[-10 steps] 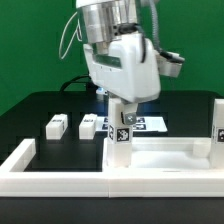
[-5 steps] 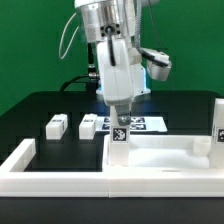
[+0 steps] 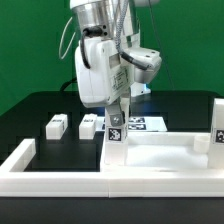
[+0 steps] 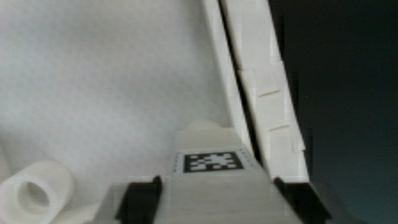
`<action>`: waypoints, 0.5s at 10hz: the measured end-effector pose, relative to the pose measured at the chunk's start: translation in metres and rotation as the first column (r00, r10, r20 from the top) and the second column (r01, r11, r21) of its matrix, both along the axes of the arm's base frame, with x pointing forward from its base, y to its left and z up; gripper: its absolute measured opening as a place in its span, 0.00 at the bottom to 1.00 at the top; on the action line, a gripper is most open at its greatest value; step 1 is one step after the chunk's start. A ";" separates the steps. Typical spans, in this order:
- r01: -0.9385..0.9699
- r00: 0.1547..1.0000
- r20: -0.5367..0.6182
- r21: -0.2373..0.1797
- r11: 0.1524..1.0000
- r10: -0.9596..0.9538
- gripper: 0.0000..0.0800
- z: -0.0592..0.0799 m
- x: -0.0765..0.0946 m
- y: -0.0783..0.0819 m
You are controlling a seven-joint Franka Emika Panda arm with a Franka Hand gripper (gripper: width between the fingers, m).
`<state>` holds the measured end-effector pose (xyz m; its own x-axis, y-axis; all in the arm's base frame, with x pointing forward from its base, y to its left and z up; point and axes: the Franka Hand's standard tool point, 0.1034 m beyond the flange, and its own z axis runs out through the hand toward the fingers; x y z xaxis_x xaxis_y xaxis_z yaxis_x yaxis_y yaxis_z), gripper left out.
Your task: Assemble desk
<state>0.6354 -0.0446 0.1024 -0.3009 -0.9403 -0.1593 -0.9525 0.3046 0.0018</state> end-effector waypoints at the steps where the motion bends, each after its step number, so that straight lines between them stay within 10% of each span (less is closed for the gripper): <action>1: 0.036 0.999 -0.006 0.000 0.999 -0.036 0.37 0.000 0.000 -0.001; 5: 0.032 0.999 -0.005 -0.008 0.999 -0.032 0.37 -0.001 -0.002 -0.001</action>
Offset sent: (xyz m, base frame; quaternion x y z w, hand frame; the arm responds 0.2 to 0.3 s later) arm 0.0000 0.0000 0.0000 0.0000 0.0000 0.0650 0.9979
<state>0.6338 -0.0454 0.1011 -0.3315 -0.9315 -0.1500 -0.9423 0.3348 0.0037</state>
